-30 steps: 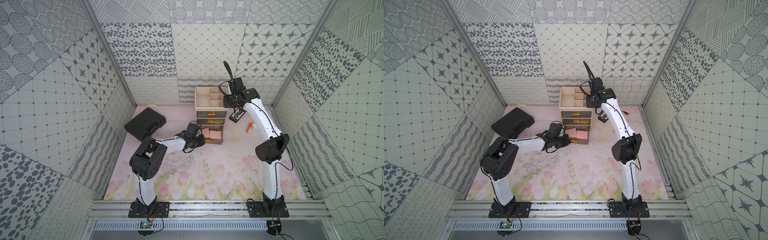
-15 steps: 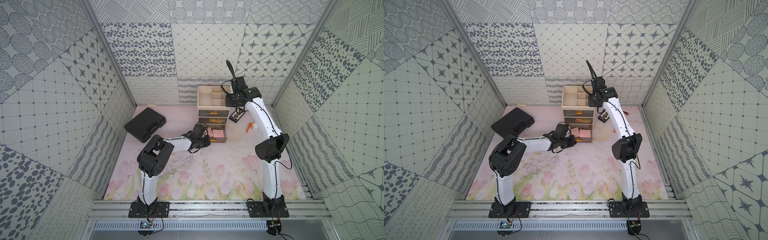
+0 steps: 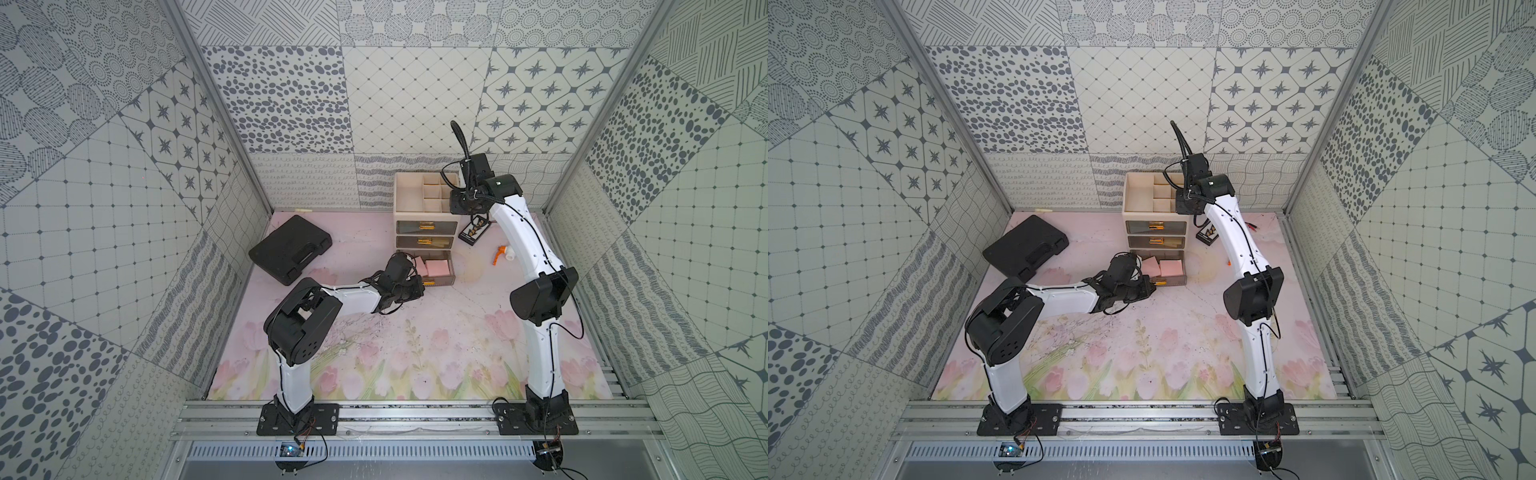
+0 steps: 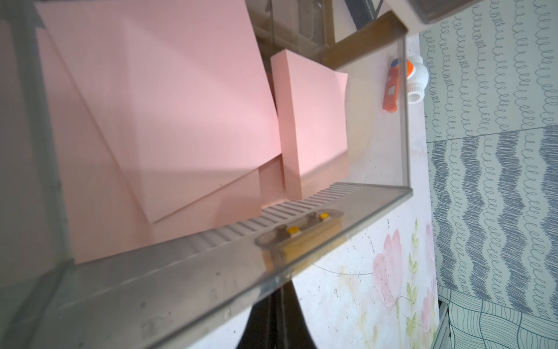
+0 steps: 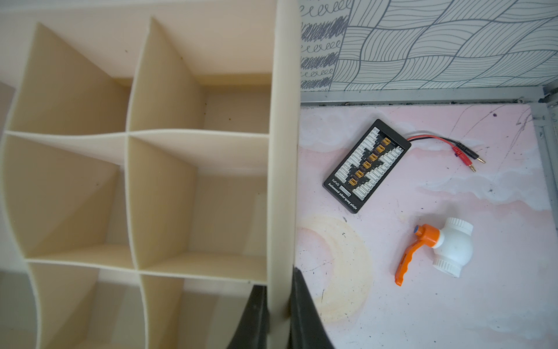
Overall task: Please put the sticky notes in the drawer by color
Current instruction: Close the drawer in the storage box.
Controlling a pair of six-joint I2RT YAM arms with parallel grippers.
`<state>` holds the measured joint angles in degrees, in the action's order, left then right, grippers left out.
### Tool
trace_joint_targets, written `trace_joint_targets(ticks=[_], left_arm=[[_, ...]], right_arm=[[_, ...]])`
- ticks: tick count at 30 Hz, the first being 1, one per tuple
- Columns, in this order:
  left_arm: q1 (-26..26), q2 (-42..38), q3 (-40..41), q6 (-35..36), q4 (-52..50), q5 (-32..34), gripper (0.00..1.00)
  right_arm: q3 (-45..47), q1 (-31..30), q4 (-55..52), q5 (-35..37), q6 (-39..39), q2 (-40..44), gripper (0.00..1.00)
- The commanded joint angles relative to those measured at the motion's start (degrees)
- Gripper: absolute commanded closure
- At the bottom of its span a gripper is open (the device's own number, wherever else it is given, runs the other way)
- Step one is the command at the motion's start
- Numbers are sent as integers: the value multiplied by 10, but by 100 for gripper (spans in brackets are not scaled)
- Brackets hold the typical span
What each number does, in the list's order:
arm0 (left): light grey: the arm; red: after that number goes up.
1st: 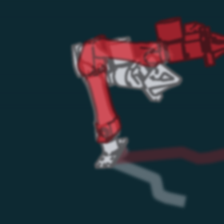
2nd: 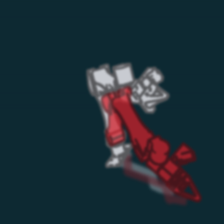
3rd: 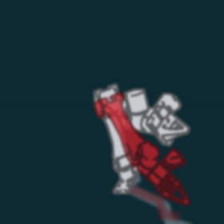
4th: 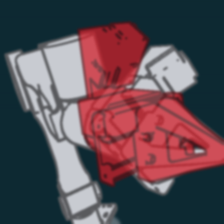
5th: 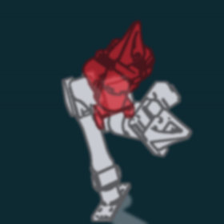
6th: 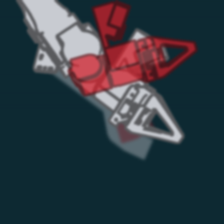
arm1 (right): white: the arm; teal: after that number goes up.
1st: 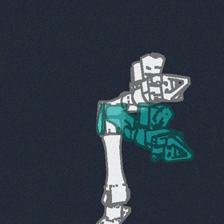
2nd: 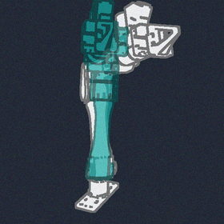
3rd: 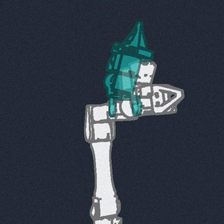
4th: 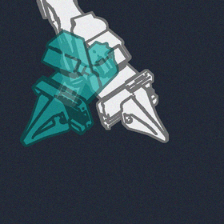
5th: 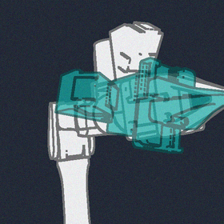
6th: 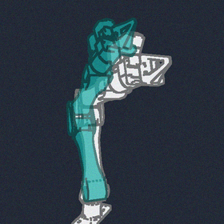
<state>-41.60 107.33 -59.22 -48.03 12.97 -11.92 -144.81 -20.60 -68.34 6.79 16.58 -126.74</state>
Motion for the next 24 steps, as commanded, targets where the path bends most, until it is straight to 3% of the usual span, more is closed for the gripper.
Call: trace_joint_targets(ticks=[1,8,24], left_arm=[[-18,-6,1,-6,25,13,100],[-28,-9,16,-10,30,21,100],[-26,87,-130,51,-26,99,100]], right_arm=[[-5,-15,-33,-38,14,7,100],[1,-14,-29,-38,13,11,100],[31,-15,-20,-39,6,31,100]])
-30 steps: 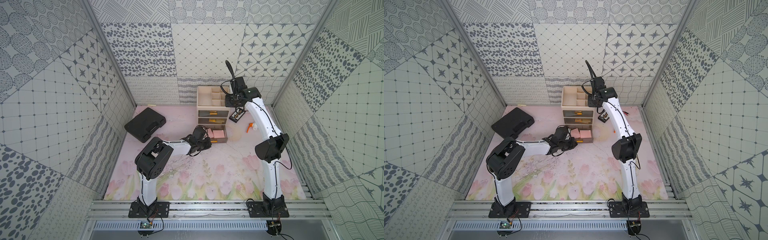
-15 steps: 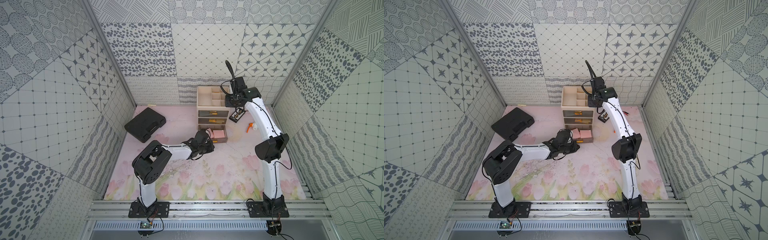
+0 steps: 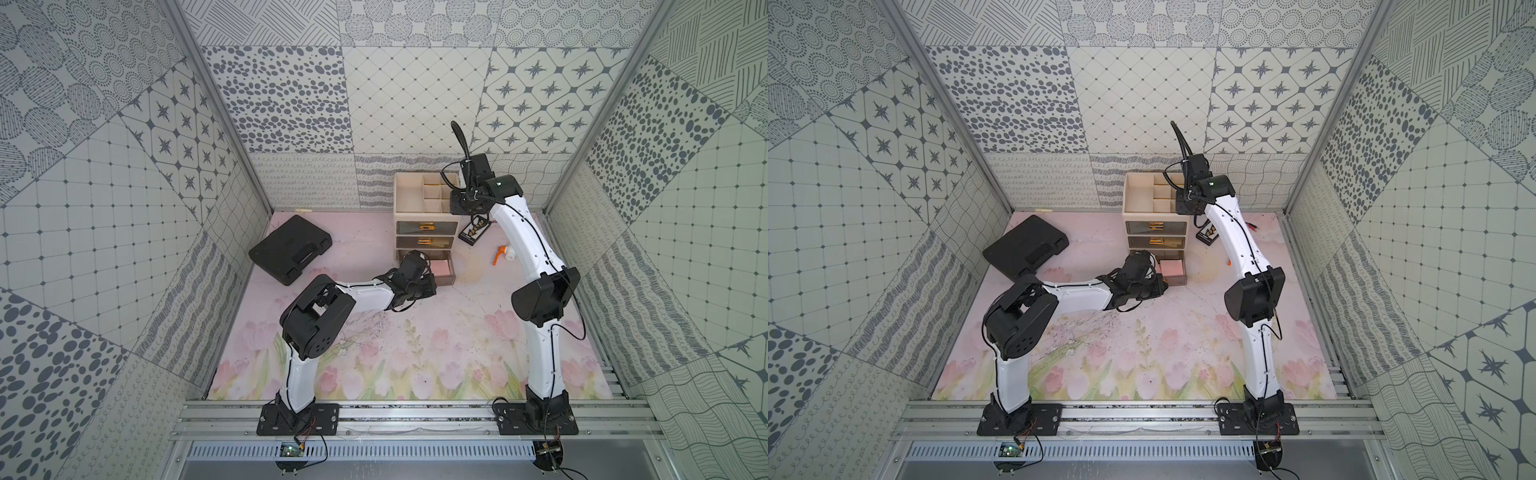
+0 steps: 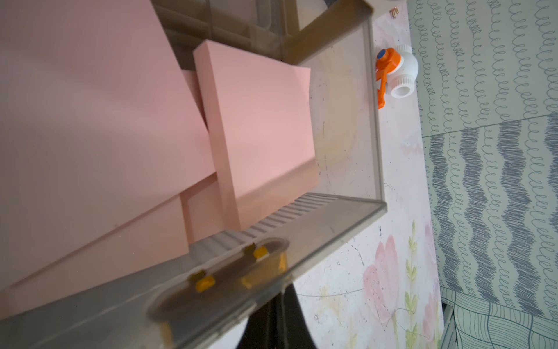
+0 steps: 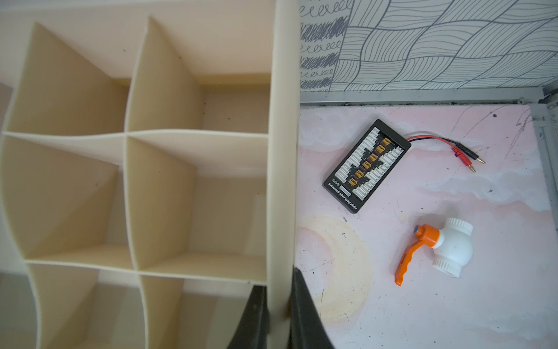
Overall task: Please put the sticky notes in the drawer by color
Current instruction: Close the drawer in the storage box.
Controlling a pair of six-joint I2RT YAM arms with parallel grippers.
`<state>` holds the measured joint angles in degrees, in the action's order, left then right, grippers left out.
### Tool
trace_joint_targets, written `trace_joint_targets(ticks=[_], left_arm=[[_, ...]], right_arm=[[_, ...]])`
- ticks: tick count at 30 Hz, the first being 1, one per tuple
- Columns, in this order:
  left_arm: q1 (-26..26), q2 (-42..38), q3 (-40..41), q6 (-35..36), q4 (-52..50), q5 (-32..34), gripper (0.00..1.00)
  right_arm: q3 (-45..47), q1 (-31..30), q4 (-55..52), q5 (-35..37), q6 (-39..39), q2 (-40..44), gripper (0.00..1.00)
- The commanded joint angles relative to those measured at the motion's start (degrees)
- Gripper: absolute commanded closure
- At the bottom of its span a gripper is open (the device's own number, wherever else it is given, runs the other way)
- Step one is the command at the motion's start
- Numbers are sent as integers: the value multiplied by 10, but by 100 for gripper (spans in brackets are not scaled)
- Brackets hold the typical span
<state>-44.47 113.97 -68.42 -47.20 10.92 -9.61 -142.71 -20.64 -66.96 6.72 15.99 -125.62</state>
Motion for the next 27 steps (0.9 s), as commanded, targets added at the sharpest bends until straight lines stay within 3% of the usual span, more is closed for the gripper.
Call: trace_joint_targets(ticks=[1,7,19,24,27], left_arm=[[3,25,-46,48,-12,83,100],[15,35,-85,62,-47,114,100],[21,-9,-79,115,-62,147,100],[28,18,-123,138,-84,131,100],[27,-14,-102,134,-89,107,100]], right_arm=[[11,-15,-33,-38,12,20,100],[11,-14,-34,-34,10,20,100],[9,-14,-34,-37,9,14,100],[9,-13,-34,-32,7,17,100],[9,-13,-35,-30,6,17,100]])
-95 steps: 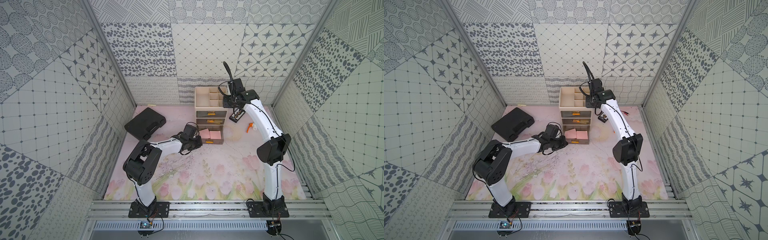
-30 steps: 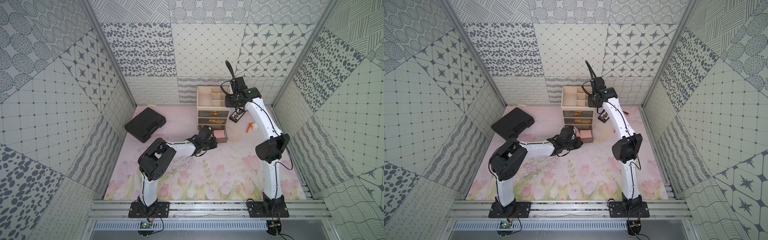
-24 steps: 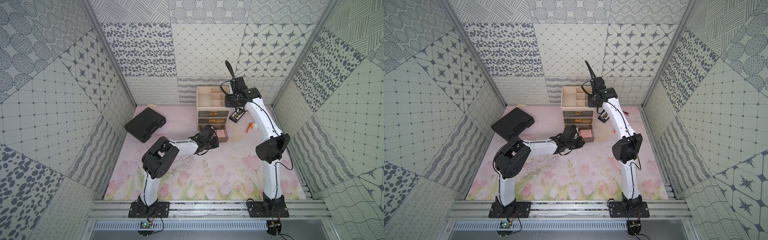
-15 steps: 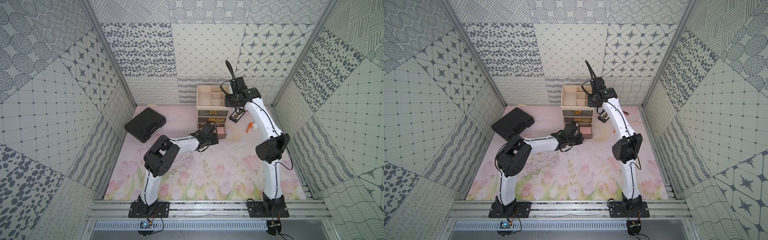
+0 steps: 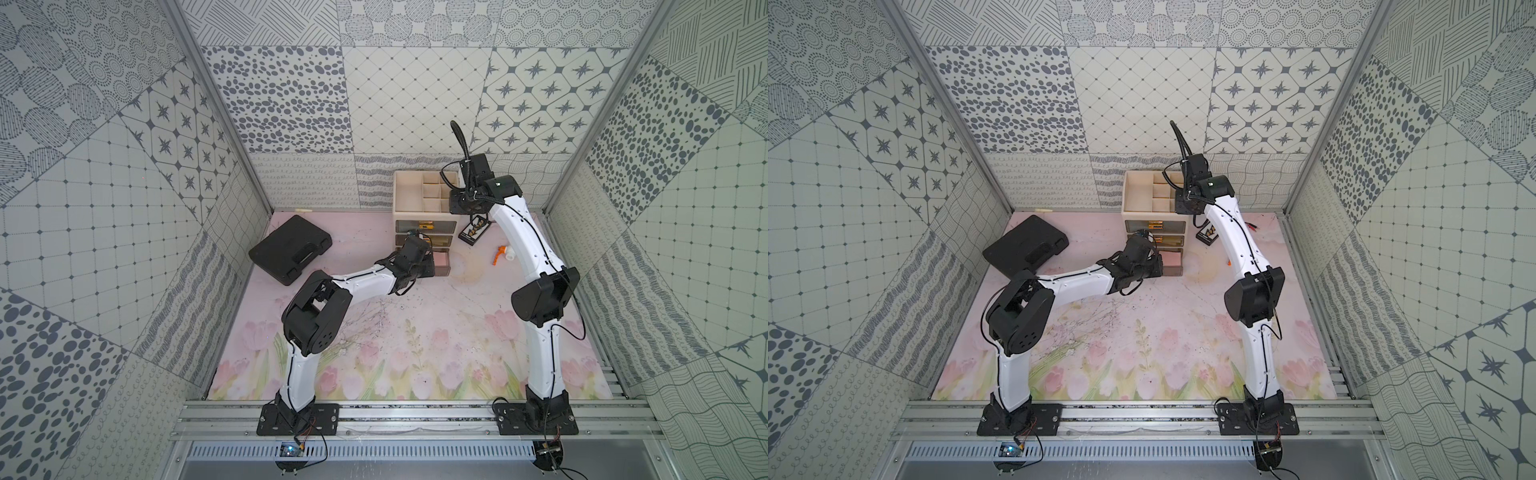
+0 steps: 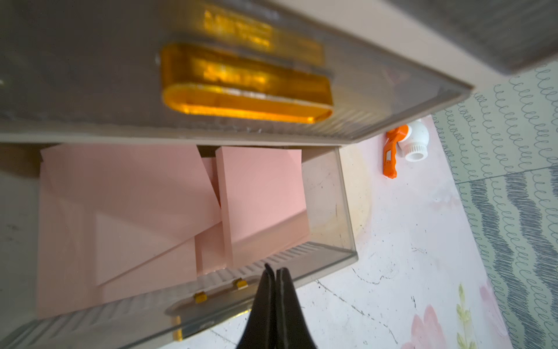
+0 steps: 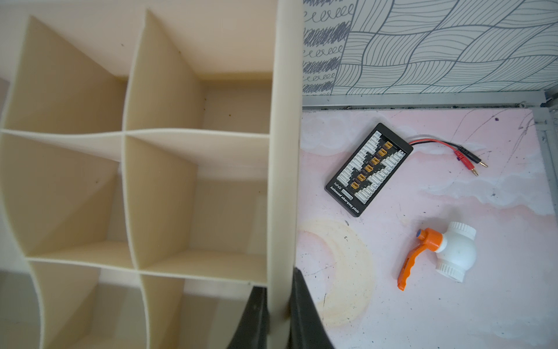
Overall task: Please put the sticky notes in the drawer by color
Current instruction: Close the drawer in the storage box.
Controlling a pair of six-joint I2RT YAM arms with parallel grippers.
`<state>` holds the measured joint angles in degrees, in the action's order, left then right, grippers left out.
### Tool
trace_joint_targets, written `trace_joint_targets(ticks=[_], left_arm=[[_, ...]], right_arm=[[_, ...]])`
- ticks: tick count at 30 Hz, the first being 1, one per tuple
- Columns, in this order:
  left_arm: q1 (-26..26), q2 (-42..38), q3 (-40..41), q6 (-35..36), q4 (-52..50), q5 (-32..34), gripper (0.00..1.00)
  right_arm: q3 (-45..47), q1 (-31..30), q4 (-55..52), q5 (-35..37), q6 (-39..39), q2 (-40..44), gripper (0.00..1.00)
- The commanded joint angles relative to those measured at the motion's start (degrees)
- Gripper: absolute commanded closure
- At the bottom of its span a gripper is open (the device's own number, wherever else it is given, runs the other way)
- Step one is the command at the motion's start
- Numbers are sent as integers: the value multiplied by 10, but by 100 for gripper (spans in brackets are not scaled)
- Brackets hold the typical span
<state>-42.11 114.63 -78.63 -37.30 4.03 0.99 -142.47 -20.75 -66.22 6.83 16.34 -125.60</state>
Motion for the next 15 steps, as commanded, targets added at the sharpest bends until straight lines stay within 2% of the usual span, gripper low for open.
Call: trace_joint_targets(ticks=[1,7,15], left_arm=[[3,-35,13,32,-21,-5,100],[3,-96,90,-19,-30,-14,100],[10,-67,171,-107,99,-58,100]], right_arm=[[6,-11,-43,-32,3,16,100],[-3,-11,-47,-46,6,4,100],[-21,-11,-69,-42,4,4,100]])
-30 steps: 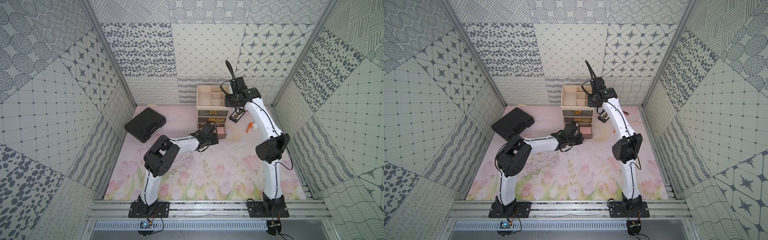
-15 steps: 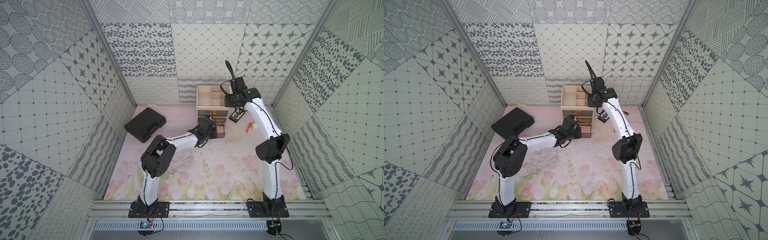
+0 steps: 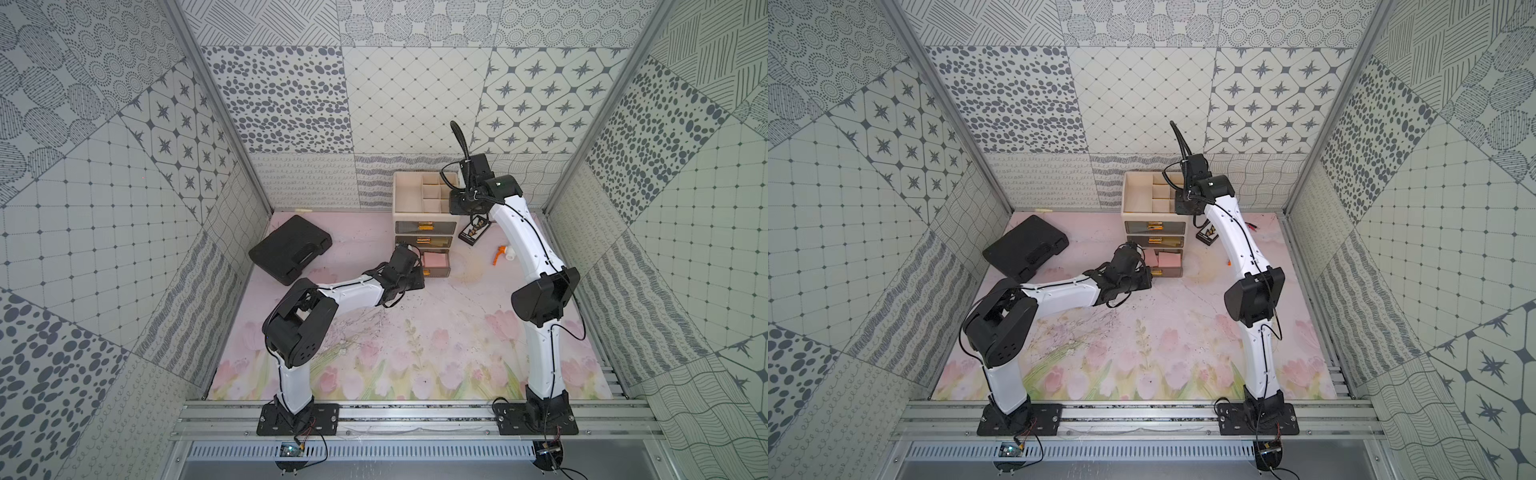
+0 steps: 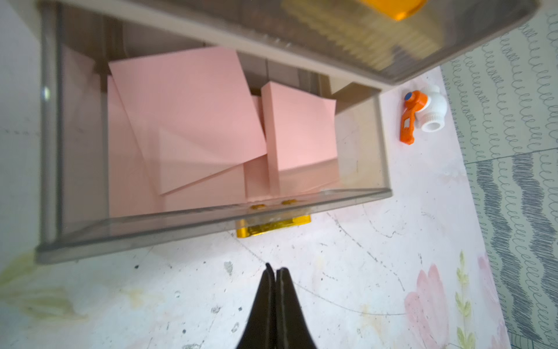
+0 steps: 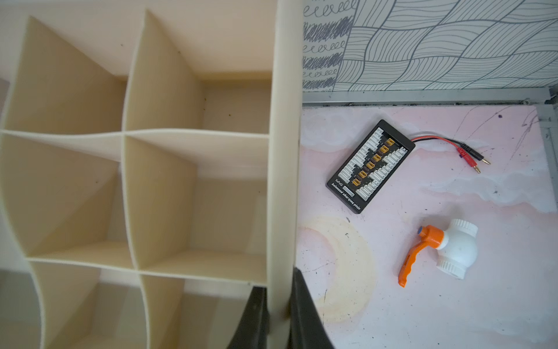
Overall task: Please put the sticky notes in the drawer by color
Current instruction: Close the drawer in the storage box.
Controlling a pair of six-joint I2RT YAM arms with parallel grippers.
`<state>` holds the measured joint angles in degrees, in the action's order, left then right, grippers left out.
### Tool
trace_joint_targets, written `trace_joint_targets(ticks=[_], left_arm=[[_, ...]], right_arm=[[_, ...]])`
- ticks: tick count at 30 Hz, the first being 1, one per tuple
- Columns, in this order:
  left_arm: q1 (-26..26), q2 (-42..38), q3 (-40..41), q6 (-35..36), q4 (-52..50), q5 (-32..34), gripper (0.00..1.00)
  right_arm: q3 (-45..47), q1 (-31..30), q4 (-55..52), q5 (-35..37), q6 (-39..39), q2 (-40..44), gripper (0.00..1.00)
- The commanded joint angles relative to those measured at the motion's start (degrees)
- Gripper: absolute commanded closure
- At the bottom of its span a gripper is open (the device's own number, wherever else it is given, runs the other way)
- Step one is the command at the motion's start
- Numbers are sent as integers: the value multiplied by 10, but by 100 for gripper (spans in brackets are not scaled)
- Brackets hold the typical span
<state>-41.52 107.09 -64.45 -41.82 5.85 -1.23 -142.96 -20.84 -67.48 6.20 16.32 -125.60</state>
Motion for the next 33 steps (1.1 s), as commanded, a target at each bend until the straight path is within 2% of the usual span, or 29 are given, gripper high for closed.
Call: trace_joint_targets(ticks=[1,11,22,29,33], left_arm=[[4,12,32,-64,94,-36,100],[12,34,21,-44,129,-15,100],[12,41,-2,-29,146,-6,100],[13,76,-52,7,139,34,100],[12,91,-54,9,166,72,100]], right_arm=[[-22,-10,-62,-36,3,2,100],[-144,-10,-173,-61,0,-60,100],[-129,-17,-187,-69,-12,-53,100],[-127,-19,-191,-73,-17,-50,100],[-125,-18,-191,-80,-18,-48,100]])
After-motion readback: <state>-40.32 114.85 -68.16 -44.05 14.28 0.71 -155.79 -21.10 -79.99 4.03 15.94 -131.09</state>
